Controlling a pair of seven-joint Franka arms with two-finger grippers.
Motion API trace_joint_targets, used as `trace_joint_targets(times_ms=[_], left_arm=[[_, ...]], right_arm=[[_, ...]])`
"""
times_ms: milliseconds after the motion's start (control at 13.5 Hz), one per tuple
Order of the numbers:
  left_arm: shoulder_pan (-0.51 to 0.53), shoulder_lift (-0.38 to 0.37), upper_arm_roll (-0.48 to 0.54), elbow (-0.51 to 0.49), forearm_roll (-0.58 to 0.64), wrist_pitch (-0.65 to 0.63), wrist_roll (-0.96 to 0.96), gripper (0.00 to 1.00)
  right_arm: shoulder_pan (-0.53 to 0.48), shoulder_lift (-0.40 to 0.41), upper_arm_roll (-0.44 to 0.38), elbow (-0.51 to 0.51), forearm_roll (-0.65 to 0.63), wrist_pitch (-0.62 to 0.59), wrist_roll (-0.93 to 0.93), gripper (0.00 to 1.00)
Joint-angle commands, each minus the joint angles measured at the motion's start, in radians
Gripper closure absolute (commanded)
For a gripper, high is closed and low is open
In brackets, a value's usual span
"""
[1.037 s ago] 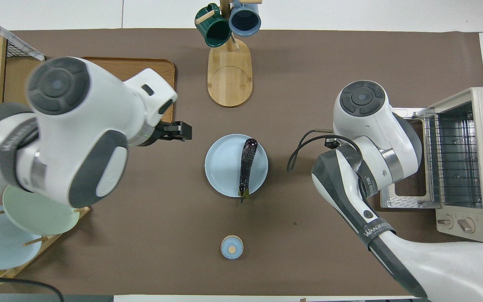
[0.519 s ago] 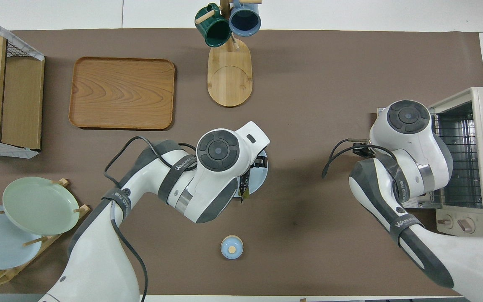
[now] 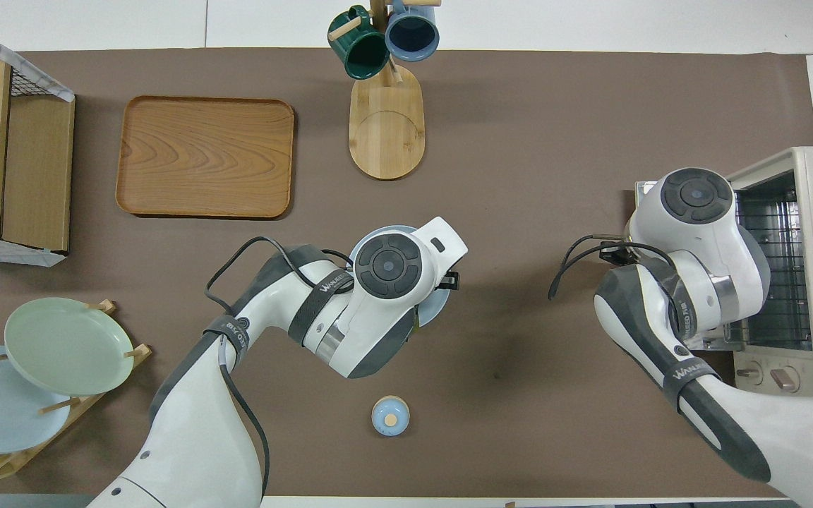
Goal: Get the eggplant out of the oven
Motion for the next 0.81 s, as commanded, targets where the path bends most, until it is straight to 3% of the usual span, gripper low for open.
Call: trace_joint_targets(times_ms=[0, 222, 296, 444, 741], left_arm=[[-0.008, -0.001, 0.015, -0.007, -0.013, 0.019, 0.012, 0.37], [-0.001, -0.001, 0.015, -0.001, -0.013, 0.004, 0.013, 0.9], [0.005, -0.001, 0.015, 0.005, -0.013, -0.011, 0.015, 1.0], [0.035, -0.016, 0.016, 0.031, -0.013, -0.071, 0.016, 1.0], [0.236, -0.047, 0.013, 0.195, -0.022, -0.299, 0.093, 1.0]], right_arm=[[-0.03, -0.007, 0.003, 0.018, -0.017, -0.006, -0.071, 1.0], [-0.074, -0.019, 0.005, 0.139, -0.016, -0.119, -0.161, 1.0], [-0.079, -0.028, 0.003, 0.174, -0.016, -0.16, -0.203, 1.0], [-0.102, -0.053, 0.003, 0.248, -0.011, -0.259, -0.298, 1.0], [-0.166, -0.085, 0.003, 0.259, -0.002, -0.317, -0.433, 1.0]])
